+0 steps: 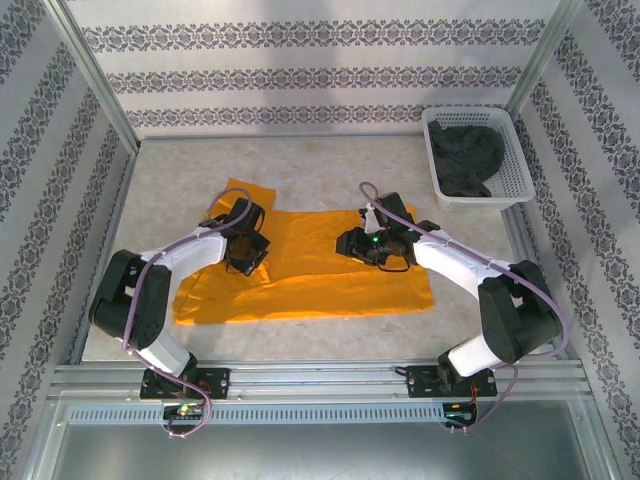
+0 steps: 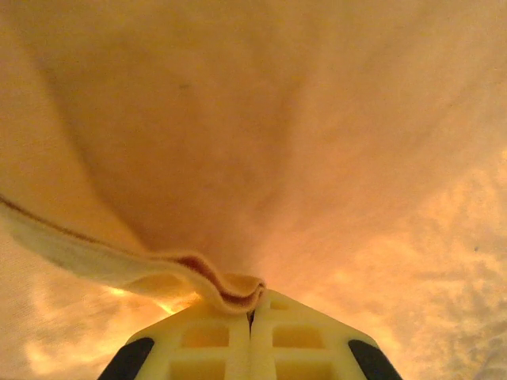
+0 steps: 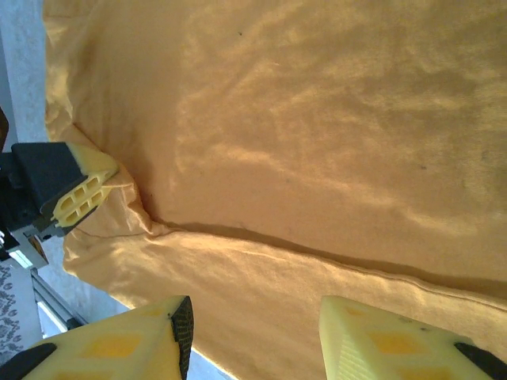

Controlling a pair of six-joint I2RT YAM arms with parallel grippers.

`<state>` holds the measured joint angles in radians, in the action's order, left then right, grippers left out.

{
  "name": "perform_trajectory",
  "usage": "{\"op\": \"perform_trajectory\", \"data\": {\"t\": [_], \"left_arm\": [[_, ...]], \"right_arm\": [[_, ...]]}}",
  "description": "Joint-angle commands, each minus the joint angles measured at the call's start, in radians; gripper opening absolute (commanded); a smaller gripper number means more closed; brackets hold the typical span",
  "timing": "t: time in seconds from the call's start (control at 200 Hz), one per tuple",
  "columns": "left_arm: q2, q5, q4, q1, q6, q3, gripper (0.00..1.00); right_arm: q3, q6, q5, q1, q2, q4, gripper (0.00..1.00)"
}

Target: Fold and stack the t-shirts

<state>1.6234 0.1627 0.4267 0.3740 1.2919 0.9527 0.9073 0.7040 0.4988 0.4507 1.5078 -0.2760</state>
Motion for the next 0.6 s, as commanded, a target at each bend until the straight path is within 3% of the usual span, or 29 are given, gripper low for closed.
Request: {"op": "perform_trajectory", "data": {"t": [0.0, 0.495, 0.545, 0.595], "left_arm": [[0.04, 0.005, 0.066, 0.018, -0.101, 0.045, 0.0], [0.205, 0.017, 0.163, 0.038, -0.299, 0.223, 0.0], [0.217, 0.009, 0.193, 0.04, -0.319, 0.243, 0.11], [0.218, -0.015, 0.232, 0.041, -0.336, 0.262, 0.35]], "right_arm": [[-0.02, 0.006, 0.013, -0.019, -0.029, -0.01, 0.47], [-0.014, 0.003, 0.041, -0.037, -0.003, -0.017, 0.46], [-0.012, 0.003, 0.043, -0.038, 0.003, -0.02, 0.46], [-0.01, 0.002, 0.04, -0.038, 0.006, -0.027, 0.46]]}}
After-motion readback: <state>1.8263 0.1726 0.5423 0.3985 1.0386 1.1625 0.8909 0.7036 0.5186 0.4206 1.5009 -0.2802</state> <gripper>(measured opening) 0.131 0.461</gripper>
